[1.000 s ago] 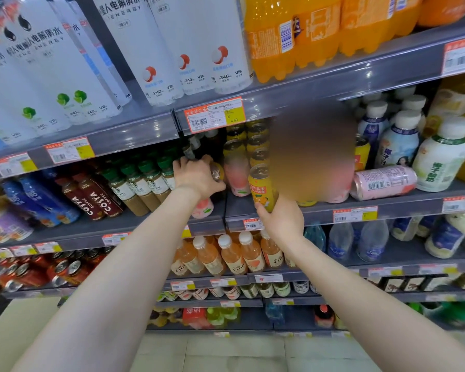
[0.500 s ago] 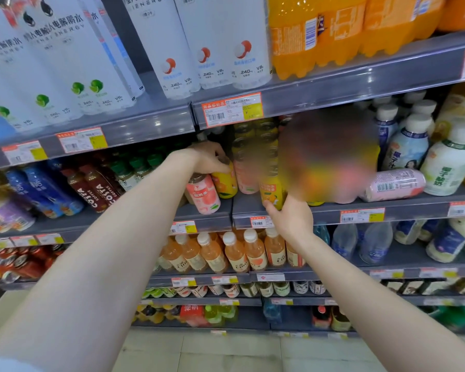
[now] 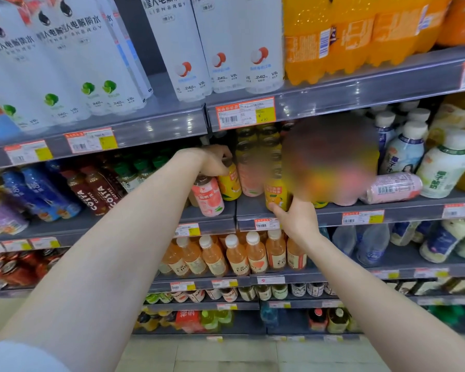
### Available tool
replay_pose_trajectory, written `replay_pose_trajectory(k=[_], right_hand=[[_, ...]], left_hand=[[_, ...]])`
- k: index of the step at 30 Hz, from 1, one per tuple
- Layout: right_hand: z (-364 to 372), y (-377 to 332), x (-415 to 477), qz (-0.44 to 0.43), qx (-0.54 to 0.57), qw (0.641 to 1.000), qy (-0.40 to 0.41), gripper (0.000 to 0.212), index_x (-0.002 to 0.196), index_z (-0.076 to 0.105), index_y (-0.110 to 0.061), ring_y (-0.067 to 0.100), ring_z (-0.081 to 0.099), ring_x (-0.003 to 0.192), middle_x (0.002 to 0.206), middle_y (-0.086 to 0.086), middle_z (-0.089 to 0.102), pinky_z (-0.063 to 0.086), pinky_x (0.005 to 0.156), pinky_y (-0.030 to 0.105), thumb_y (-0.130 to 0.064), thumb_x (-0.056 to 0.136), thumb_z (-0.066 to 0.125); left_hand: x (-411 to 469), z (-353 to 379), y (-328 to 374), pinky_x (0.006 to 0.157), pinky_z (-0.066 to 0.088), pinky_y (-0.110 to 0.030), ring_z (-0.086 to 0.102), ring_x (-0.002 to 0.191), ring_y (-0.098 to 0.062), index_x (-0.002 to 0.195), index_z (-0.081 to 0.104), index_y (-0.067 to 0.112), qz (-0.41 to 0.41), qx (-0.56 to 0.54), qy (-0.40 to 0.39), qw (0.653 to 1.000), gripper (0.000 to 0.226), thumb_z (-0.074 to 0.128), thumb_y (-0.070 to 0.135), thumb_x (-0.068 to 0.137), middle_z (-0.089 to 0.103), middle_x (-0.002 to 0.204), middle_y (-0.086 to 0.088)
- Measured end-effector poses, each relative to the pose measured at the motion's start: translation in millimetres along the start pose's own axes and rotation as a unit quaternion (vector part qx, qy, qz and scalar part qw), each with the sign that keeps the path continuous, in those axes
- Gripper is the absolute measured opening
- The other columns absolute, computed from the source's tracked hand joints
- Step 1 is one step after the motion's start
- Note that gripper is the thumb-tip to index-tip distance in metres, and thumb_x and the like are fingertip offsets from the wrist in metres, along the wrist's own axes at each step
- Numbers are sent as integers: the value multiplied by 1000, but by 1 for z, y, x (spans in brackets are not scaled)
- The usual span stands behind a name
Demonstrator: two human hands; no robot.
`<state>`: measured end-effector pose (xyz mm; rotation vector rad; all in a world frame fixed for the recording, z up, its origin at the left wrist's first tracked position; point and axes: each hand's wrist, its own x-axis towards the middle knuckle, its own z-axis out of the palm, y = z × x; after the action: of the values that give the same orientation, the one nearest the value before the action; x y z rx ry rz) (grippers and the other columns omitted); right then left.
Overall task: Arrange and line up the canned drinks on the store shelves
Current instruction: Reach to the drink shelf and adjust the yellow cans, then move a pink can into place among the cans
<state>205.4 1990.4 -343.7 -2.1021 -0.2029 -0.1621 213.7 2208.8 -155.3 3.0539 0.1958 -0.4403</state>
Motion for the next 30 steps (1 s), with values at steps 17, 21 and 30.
replay_pose_trajectory(k=[17, 21, 30], right_hand=[[-37, -43, -32, -16, 32, 989, 142, 44, 127, 60, -12, 12, 61, 108, 118, -3, 67, 49, 92, 29, -39, 93, 68], [-48, -46, -38, -10, -10, 981, 194, 31, 119, 62, -9, 21, 63, 104, 112, 5, 69, 48, 85, 31, -29, 96, 62], [-88, -23, -49, 59, -132, 970, 195, 26, 114, 58, -11, 29, 62, 94, 105, 9, 66, 47, 71, 36, -27, 93, 59]], left_hand=[[-38, 45, 13, 94, 44, -41, 56, 114, -34, 128, 62, 22, 195, 53, 267, 942, 53, 64, 47, 82, 62, 123, -8], [-43, 61, 31, 94, 42, -41, 55, 113, -32, 130, 59, 21, 242, 56, 283, 926, 53, 61, 50, 86, 61, 122, -8], [-48, 75, 76, 93, 44, -44, 55, 114, -33, 132, 57, 20, 298, 46, 291, 908, 56, 58, 51, 87, 60, 125, -9]])
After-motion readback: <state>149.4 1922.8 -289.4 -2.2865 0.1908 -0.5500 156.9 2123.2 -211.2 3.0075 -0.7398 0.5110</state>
